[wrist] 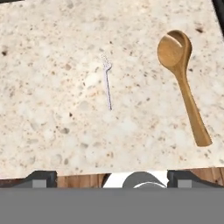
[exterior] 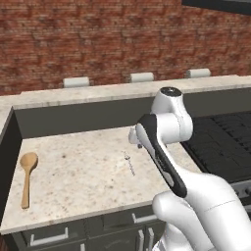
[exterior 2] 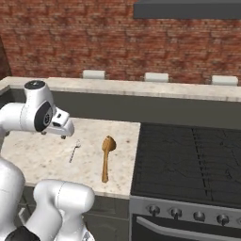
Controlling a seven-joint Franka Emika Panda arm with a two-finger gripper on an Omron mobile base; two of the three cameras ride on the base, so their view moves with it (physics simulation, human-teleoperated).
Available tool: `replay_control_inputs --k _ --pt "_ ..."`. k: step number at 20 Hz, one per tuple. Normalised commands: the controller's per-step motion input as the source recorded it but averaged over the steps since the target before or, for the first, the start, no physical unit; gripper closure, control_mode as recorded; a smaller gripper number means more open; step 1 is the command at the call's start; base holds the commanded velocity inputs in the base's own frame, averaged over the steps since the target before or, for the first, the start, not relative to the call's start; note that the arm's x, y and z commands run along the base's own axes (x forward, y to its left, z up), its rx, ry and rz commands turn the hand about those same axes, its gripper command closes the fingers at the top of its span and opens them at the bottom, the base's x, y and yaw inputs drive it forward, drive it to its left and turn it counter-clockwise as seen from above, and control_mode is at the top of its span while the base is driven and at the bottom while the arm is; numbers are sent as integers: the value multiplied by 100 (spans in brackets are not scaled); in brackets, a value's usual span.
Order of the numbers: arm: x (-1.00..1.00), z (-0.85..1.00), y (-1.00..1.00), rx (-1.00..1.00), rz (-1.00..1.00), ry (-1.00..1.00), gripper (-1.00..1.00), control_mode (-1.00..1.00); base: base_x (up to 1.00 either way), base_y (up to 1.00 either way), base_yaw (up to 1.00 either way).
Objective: Organize the utensils by type. Pick up the wooden spoons from the counter and place them in the open cabinet. Then pick up the metallic utensils from the counter and place them in the open drawer.
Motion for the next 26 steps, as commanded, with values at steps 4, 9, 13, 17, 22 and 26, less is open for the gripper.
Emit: replay_control_inputs --k 4,9,13,17,22,26 --pt "68 -69 0 0 0 6 -100 -100 0 0 0" --pt "63 -60 0 0 0 10 -100 -100 0 0 0" --pt "45 -59 11 0 0 7 -100 -100 0 0 0" --pt "40 -48 16 0 0 11 -100 -100 0 0 0" --pt "43 -35 13 0 0 19 -100 -100 0 0 0" --pt "46 -45 14 0 0 10 -100 -100 0 0 0"
